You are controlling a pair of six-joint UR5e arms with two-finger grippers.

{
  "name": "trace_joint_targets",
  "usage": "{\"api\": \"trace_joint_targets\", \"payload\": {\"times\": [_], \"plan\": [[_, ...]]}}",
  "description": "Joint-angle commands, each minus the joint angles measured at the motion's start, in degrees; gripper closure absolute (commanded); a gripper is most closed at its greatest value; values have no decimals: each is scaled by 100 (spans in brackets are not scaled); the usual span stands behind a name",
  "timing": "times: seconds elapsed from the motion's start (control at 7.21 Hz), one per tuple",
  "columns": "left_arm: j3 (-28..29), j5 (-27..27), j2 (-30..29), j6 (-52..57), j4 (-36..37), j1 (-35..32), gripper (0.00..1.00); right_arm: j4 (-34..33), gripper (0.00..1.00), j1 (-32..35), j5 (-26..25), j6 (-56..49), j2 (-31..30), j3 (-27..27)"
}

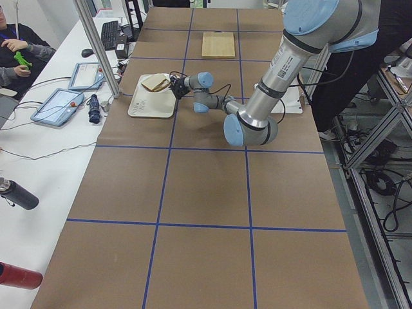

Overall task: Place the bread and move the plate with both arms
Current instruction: 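Slide the plate with the left gripper onto the bear tray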

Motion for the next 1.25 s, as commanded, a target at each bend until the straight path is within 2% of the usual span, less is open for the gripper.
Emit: {"api": "trace_joint_targets", "payload": {"times": [0.0,0.28,0.42,0.56,0.83,0.97,1.11], "plan": [[733,12,-360,-23,63,-42,100,0,0,0,0,12,9,0],[780,4,-378,38,71,-42,100,9,0,0,0,29,9,9],[771,-22,-378,73,63,-42,59,9,0,0,0,29,9,9],[649,-31,-387,187,63,-42,2,9,0,0,0,29,9,9],[176,-58,-309,205,63,-103,2,0,0,0,0,29,9,0],[-262,-301,-4,232,71,-113,2,0,0,0,0,29,0,0],[-779,-791,365,319,115,-156,2,0,0,0,0,29,0,0]]}}
